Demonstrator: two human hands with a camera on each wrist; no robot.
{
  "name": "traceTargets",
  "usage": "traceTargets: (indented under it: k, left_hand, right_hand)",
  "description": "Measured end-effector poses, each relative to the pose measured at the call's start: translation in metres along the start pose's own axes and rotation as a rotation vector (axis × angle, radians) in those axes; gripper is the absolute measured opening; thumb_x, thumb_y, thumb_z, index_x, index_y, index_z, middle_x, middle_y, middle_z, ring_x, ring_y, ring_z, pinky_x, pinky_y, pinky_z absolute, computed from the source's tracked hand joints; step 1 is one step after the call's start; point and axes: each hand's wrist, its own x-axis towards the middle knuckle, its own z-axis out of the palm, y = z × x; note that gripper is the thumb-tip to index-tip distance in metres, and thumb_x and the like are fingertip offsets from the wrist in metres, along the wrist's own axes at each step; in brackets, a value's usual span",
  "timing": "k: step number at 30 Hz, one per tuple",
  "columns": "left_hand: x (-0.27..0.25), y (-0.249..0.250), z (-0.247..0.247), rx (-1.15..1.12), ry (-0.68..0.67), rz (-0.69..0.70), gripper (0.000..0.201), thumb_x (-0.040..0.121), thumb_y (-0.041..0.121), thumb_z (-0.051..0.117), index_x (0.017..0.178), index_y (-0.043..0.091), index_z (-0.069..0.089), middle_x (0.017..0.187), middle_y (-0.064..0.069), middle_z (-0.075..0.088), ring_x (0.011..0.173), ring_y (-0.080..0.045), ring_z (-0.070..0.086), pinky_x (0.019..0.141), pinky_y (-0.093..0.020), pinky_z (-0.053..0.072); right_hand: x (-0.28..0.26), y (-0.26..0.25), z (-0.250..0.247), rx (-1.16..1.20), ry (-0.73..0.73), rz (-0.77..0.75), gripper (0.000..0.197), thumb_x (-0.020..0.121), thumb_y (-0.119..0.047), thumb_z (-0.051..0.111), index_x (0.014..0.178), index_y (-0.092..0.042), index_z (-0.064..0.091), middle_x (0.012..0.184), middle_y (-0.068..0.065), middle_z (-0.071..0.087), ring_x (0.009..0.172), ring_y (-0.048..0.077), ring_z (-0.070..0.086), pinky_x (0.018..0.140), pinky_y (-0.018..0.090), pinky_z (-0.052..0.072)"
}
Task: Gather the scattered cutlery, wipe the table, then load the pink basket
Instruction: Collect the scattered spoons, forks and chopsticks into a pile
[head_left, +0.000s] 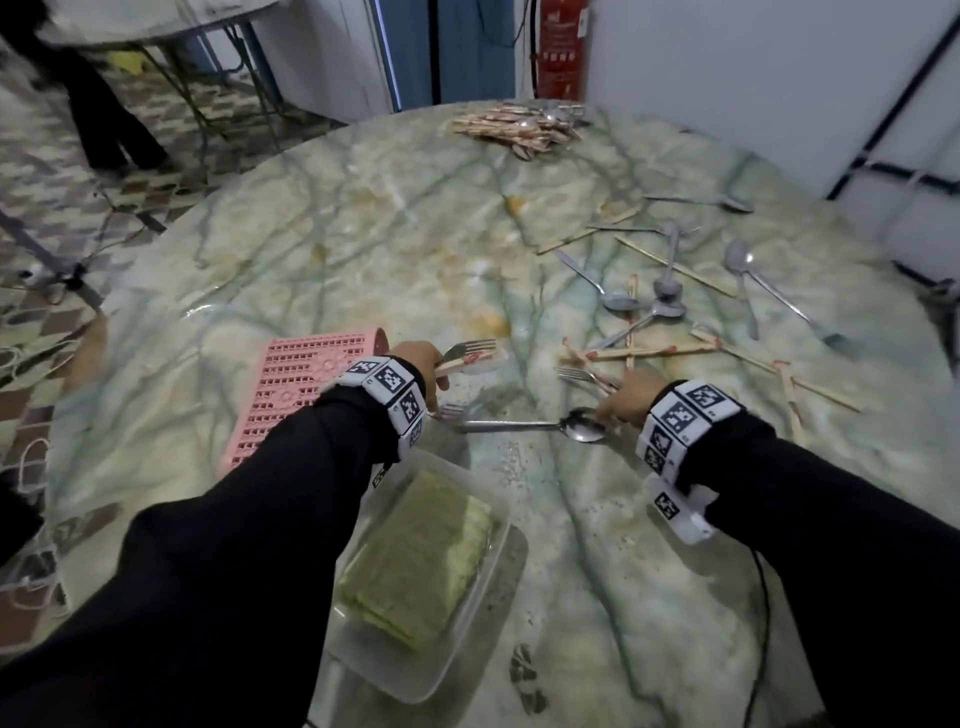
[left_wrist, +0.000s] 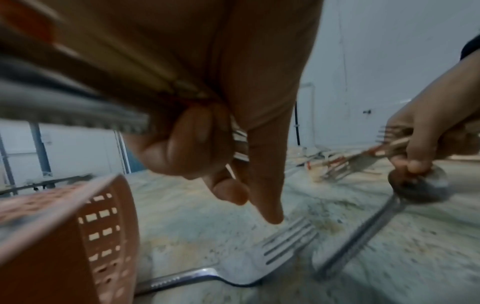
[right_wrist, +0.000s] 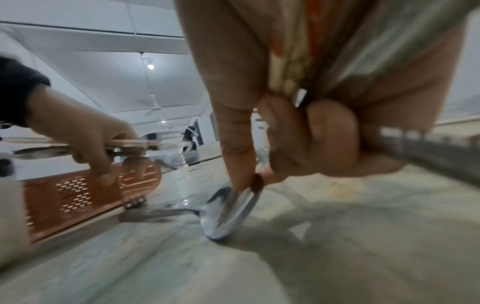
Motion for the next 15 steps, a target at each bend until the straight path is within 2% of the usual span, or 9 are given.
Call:
traceTargets:
  k: [2,5,9,12,13,15]
  left_hand:
    - [0.01,0.006,0.002,0.053,-0.025,0.011,0.03,0.083,0.007,0.067,0.112,0.009,0.065,0.114,-0.011,0.065,0.092,-0.024,0.06,0.08,-0.025,0.042]
    - [0.023,0.014,0.005,0.121,-0.04,0.036,0.03,0.083,0.007,0.066,0.113,0.01,0.065,0.114,-0.01,0.066,0.098,-0.024,0.061,0.08,-0.026,0.043]
    - [0.035,0.017,0.004,0.231,-0.108,0.039,0.031,0.086,0.008,0.064,0.117,0.007,0.064,0.118,-0.012,0.064,0.098,-0.024,0.059,0.083,-0.028,0.046]
    - [0.043,0.019,0.004,0.318,-0.141,0.037,0.034,0.086,0.01,0.063,0.12,0.003,0.061,0.104,-0.013,0.061,0.088,-0.021,0.051,0.064,-0.025,0.04]
    - [0.044,0.02,0.006,0.337,-0.13,0.026,0.033,0.086,0.011,0.063,0.118,0.003,0.061,0.1,-0.012,0.059,0.086,-0.019,0.048,0.062,-0.025,0.039]
    - [0.047,0.02,0.009,0.381,-0.097,-0.003,0.022,0.086,0.011,0.063,0.107,0.007,0.063,0.084,-0.009,0.058,0.083,-0.019,0.048,0.069,-0.025,0.038]
  right_hand:
    - [0.005,0.012,-0.009,0.025,-0.011,0.008,0.027,0.074,-0.02,0.077,0.078,-0.003,0.056,0.075,0.009,0.057,0.066,0.022,0.053,0.048,0.024,0.035]
    - [0.006,0.022,-0.011,0.08,-0.02,0.033,0.031,0.073,-0.016,0.077,0.069,-0.009,0.048,0.064,0.004,0.049,0.056,0.015,0.045,0.048,0.025,0.033]
    - [0.009,0.024,-0.005,0.066,-0.019,0.043,0.032,0.07,-0.021,0.081,0.079,-0.007,0.053,0.066,0.005,0.051,0.057,0.017,0.047,0.048,0.024,0.034]
    - [0.009,0.024,-0.004,0.015,-0.037,0.032,0.035,0.07,-0.027,0.08,0.088,-0.005,0.061,0.082,0.009,0.06,0.074,0.023,0.056,0.05,0.023,0.038]
    - [0.008,0.024,-0.004,0.013,-0.034,0.033,0.035,0.069,-0.028,0.081,0.088,-0.005,0.061,0.085,0.009,0.06,0.078,0.023,0.056,0.052,0.024,0.039]
    - [0.008,0.024,-0.005,0.018,-0.036,0.031,0.034,0.069,-0.029,0.081,0.084,-0.005,0.061,0.087,0.009,0.06,0.08,0.023,0.056,0.062,0.025,0.043]
